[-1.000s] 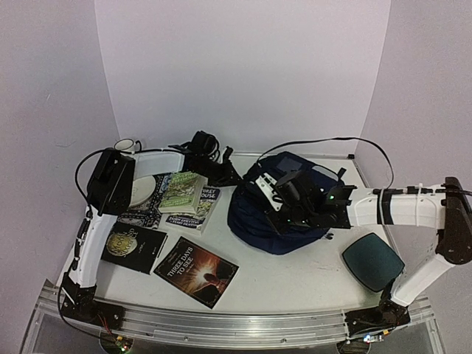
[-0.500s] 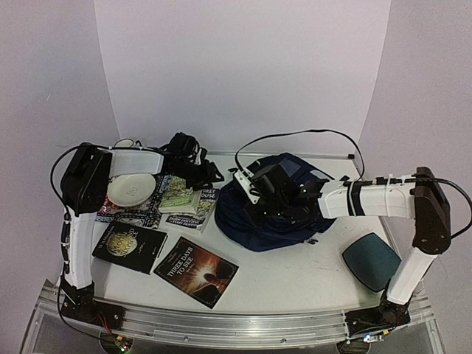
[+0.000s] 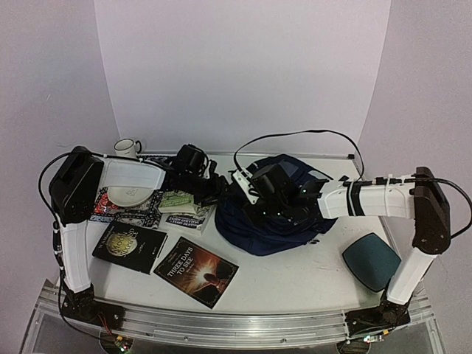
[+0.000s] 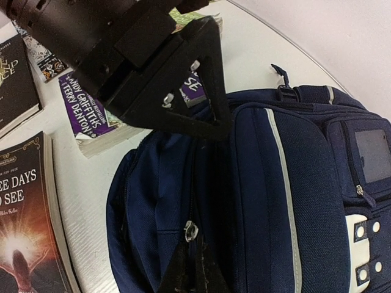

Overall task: Pack the student bag
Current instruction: Adjust the student bag at the center of the board, then hold the student bag at the center of the board, then zip the student bag into the second largest pocket of the bag.

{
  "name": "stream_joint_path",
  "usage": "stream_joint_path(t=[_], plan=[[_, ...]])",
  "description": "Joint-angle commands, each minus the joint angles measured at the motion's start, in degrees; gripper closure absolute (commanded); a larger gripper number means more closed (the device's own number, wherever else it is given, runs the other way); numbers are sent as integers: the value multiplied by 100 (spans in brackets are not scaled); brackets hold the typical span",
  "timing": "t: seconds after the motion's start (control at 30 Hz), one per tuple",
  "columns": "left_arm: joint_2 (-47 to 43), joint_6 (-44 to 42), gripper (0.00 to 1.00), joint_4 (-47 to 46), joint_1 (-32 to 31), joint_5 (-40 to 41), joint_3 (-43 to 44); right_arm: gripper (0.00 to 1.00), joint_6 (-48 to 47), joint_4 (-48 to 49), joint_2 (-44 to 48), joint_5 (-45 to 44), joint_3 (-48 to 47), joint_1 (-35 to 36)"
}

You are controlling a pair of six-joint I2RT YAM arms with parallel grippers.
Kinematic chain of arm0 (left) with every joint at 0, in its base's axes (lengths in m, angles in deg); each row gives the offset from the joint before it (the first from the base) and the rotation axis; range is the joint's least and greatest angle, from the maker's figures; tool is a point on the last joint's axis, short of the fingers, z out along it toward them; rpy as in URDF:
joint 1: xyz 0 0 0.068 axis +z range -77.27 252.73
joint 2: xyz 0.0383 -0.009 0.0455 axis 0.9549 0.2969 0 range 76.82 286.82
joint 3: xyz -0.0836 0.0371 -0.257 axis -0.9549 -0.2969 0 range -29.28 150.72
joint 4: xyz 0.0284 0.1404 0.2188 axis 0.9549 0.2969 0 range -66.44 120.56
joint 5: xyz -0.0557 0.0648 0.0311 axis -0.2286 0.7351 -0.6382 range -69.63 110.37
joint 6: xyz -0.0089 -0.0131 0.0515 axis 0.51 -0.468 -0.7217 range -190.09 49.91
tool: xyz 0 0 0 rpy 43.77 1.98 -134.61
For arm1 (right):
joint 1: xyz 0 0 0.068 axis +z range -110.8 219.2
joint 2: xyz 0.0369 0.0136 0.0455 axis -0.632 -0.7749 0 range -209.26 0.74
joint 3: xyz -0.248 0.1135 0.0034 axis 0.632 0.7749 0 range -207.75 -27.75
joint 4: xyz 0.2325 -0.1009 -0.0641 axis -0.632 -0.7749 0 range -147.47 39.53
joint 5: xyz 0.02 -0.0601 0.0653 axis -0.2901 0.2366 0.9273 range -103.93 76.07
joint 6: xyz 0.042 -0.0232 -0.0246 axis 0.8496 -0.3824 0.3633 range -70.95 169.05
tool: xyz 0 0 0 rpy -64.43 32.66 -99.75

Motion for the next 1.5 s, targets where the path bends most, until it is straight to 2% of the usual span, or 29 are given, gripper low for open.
stream_joint_path(t=[0.0, 0.23, 0.43, 0.73, 0.97, 1.07, 1.17, 1.27, 1.47], plan=[[-667, 60, 39, 179, -129, 399, -369, 100, 44, 506, 77, -3, -177, 50], [-1099, 167, 39, 317, -244, 537, -409, 100, -12, 527, 205, 145, -126, 46], [-702, 295, 40, 317, -494, 243, -140, 100, 28, 593, 176, 297, -93, 45], [-242, 510, 41, 321, -542, 56, -133, 100, 0, 817, 454, 462, 75, 47], [6, 580, 48, 307, -535, 51, 232, 100, -50, 831, 669, 764, 234, 44], [54, 641, 58, 274, -533, 93, 329, 100, -69, 823, 827, 921, 378, 44], [59, 637, 81, 249, -528, 189, 408, 100, -98, 717, 960, 934, 502, 48], [73, 591, 99, 239, -493, 280, 520, 100, -324, 416, 1080, 900, 597, 44], [119, 437, 100, 242, -234, 382, 747, 100, -524, -154, 1663, 521, 1126, 46]])
